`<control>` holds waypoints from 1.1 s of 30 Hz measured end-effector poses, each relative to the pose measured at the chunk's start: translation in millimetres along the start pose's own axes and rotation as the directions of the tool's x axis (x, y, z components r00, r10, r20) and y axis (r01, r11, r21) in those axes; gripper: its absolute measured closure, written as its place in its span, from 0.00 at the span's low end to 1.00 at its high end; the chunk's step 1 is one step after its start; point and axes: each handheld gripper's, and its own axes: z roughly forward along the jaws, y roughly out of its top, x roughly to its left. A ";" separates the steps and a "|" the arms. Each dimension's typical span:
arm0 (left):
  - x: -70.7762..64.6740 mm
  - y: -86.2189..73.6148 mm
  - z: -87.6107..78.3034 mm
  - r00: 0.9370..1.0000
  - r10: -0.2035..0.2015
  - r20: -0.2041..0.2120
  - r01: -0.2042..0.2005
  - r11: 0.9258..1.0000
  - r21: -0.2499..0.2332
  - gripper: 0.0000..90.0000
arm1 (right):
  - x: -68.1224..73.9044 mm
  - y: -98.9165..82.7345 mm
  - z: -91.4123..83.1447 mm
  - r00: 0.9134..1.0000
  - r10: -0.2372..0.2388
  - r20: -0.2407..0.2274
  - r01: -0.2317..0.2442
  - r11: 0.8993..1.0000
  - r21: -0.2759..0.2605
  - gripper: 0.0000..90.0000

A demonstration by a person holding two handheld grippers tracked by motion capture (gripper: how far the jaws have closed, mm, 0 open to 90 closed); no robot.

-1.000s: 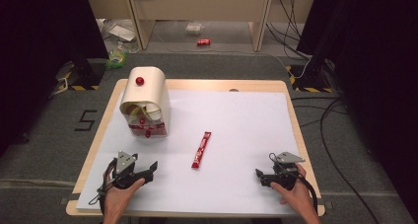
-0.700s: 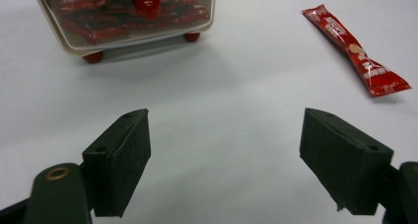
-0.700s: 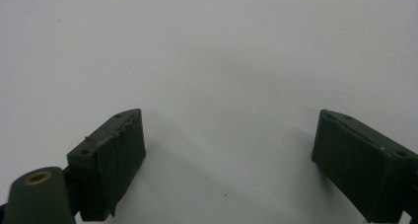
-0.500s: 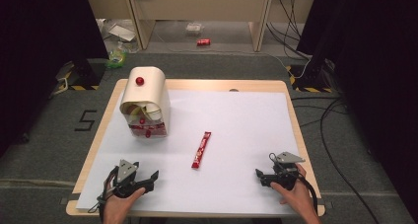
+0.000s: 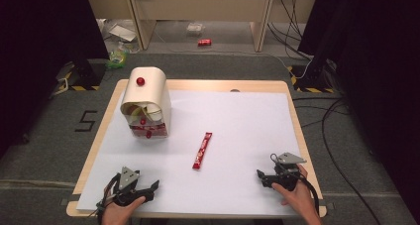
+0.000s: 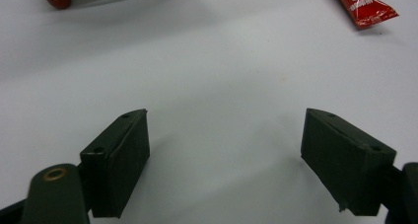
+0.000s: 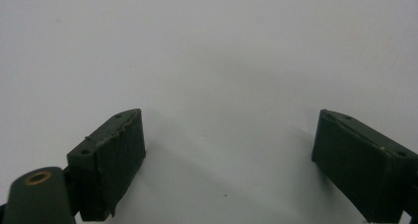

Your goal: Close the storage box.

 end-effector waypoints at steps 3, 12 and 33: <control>-1.4 -1.9 -3.2 1.000 0.006 0.006 -0.006 1.000 -0.004 0.20 | 0.0 0.0 0.0 1.000 0.000 0.000 0.000 1.000 0.000 0.14; -8.0 -9.6 -8.3 0.999 0.033 0.009 -0.033 0.999 0.012 0.19 | 0.0 0.0 0.0 1.000 -0.001 0.000 0.001 1.000 0.000 0.14; -16.9 -20.9 -14.1 1.000 0.031 -0.004 -0.031 0.999 -0.031 0.17 | 0.0 -0.1 0.0 1.000 -0.001 0.001 0.001 1.000 0.000 0.14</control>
